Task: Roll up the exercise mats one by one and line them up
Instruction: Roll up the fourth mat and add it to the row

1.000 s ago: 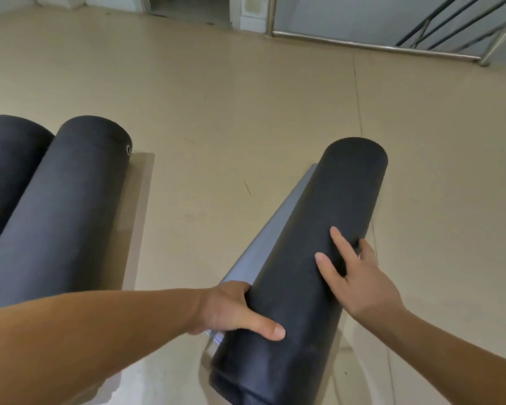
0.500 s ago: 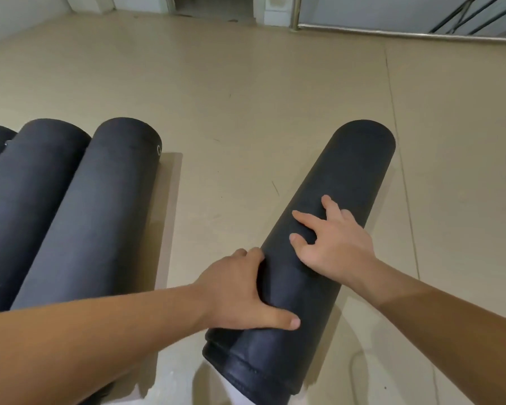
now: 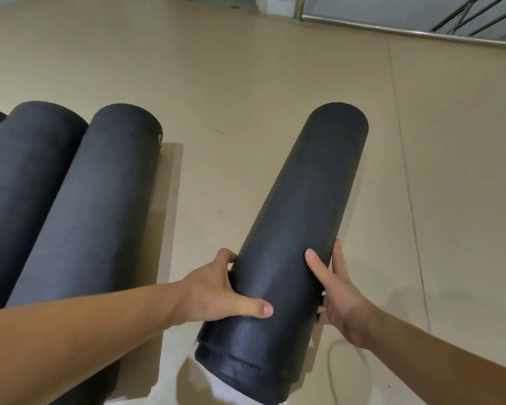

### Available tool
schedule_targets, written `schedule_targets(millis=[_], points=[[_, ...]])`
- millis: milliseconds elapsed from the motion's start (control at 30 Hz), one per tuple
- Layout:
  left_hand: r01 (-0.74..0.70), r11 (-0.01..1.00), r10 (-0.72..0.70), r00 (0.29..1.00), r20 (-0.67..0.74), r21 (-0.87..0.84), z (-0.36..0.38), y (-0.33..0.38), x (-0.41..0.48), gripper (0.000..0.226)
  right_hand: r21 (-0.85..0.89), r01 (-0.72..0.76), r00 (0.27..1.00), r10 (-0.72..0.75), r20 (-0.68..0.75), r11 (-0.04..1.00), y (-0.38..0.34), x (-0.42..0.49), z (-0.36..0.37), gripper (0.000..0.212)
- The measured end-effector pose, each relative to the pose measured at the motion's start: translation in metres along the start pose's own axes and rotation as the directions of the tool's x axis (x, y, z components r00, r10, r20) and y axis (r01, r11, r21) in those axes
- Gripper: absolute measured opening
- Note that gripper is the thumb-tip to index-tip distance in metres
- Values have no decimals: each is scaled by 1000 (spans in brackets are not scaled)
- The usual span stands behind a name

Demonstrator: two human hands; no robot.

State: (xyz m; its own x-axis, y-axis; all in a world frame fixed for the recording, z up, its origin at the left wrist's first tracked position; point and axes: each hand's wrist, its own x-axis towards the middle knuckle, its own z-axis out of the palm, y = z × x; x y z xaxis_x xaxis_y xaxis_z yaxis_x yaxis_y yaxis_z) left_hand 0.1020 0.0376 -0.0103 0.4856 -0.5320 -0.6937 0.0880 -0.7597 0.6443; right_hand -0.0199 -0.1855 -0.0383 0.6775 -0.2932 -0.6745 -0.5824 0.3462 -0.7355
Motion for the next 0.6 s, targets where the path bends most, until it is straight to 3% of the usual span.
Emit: schedule_targets(millis=[167,267,300,467,600], points=[[104,975,-114,993,-41,-198,5,-26,-31,107,-206,88,987,-57,151,975,-20,9,26,95],[123,979,-136,988,-75,-161,-9,-25,-47,63,-287,186,965,-119,235,940,-35,15,59,94],[117,982,-133,985,-108,-148,-15,-23,-49,59,-310,212,959,-136,247,927,-38,18,68,94],[145,970,-200,931,-305,-194,-39,-39,-57,119,-334,243,947,-148,287,911,-37,20,107,88],[200,972,-230,915,-332,-122,-46,-48,-64,126,-244,277,935,-202,293,929,-26,21,128,94]])
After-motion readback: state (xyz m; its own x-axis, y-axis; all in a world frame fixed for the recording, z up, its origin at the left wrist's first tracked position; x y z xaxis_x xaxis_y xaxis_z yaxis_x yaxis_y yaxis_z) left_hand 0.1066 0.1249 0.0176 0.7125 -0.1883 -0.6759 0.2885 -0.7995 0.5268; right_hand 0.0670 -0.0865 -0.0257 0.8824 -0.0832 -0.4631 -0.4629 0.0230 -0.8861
